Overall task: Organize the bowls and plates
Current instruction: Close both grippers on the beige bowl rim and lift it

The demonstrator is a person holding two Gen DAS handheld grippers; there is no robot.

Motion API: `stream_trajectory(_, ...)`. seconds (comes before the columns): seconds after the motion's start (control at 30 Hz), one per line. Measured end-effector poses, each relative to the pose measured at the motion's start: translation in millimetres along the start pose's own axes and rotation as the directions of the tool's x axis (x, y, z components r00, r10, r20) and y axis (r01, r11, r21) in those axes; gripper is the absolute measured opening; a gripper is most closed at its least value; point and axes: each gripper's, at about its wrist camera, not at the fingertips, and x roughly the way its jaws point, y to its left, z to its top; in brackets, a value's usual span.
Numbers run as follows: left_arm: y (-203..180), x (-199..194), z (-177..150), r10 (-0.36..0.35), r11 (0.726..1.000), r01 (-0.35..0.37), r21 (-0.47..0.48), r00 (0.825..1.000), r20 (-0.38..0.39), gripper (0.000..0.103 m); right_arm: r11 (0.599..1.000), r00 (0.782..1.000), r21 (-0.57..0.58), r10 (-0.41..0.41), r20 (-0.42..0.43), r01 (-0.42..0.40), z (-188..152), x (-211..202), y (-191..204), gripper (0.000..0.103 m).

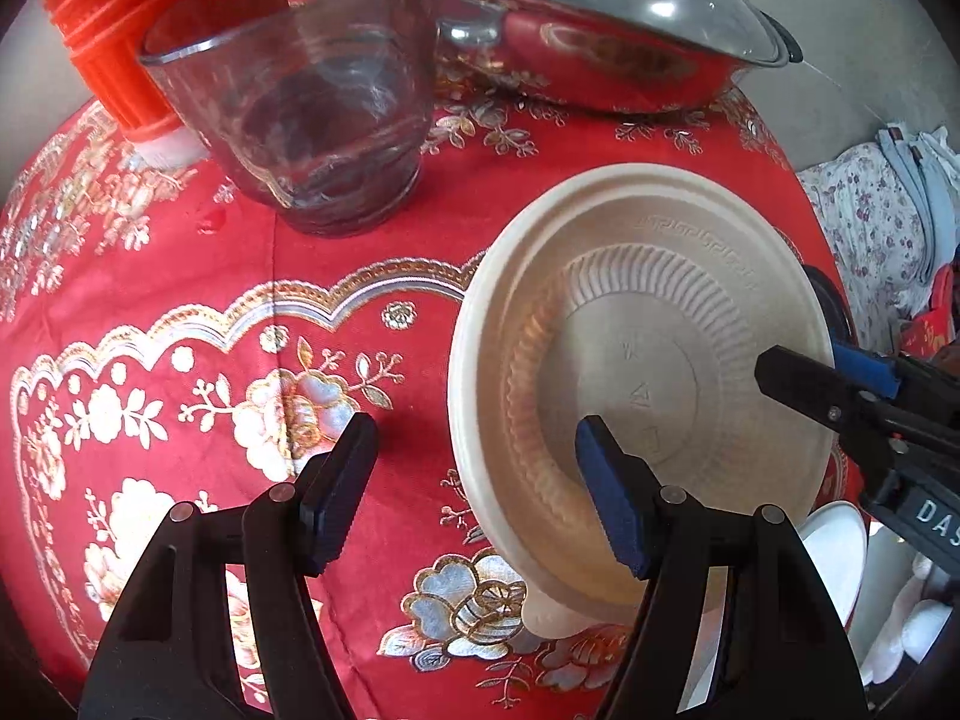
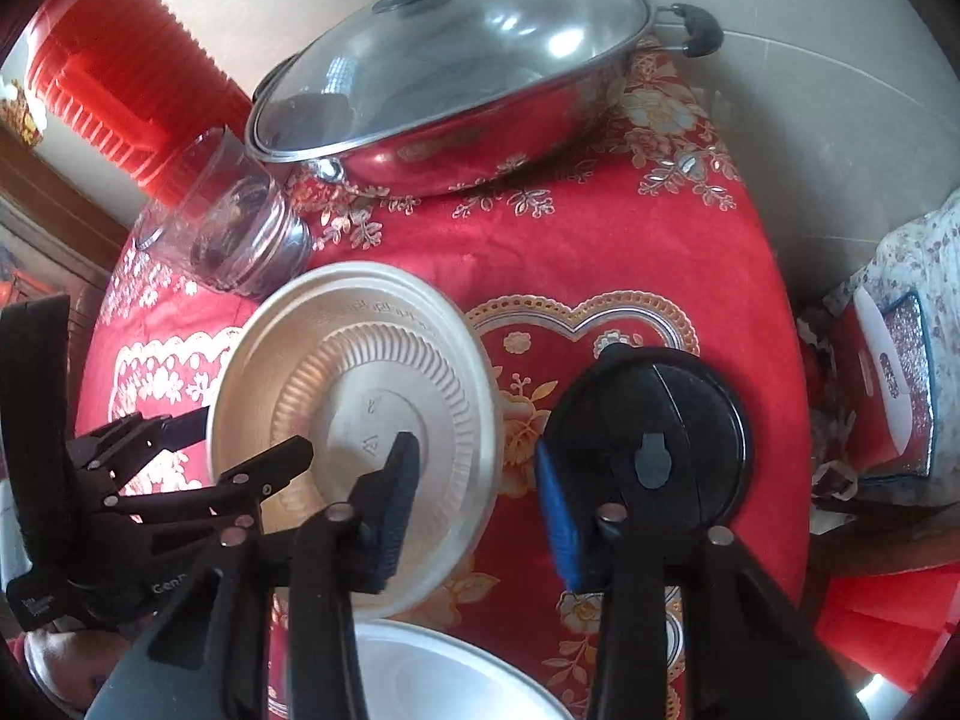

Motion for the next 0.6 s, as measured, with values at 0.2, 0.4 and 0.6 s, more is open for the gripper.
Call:
stream_trajectory(0.2,-2,-3,-3,0.000,1.000,-0.001,0.022,1.000,0.009,0.026,1.000,1.000,-0.023,0.021,0.014,-0.021,-8,-3,9,0.026)
stream_trajectory(0.4,6,-6,-6,0.014,1.000,-0.014,0.004,1.000,0.010,0.024,0.998,0.999,-0.046,0.032,0.011,-0.032,-14,-2,27,0.025)
stream_trajectory(0.6,20,-21,-13,0.040,0.999,-0.040,-0.012,0.999,0.035,0.022,0.997,0.999,-0.074,0.040,0.021,-0.038,-17,-6,45,0.025)
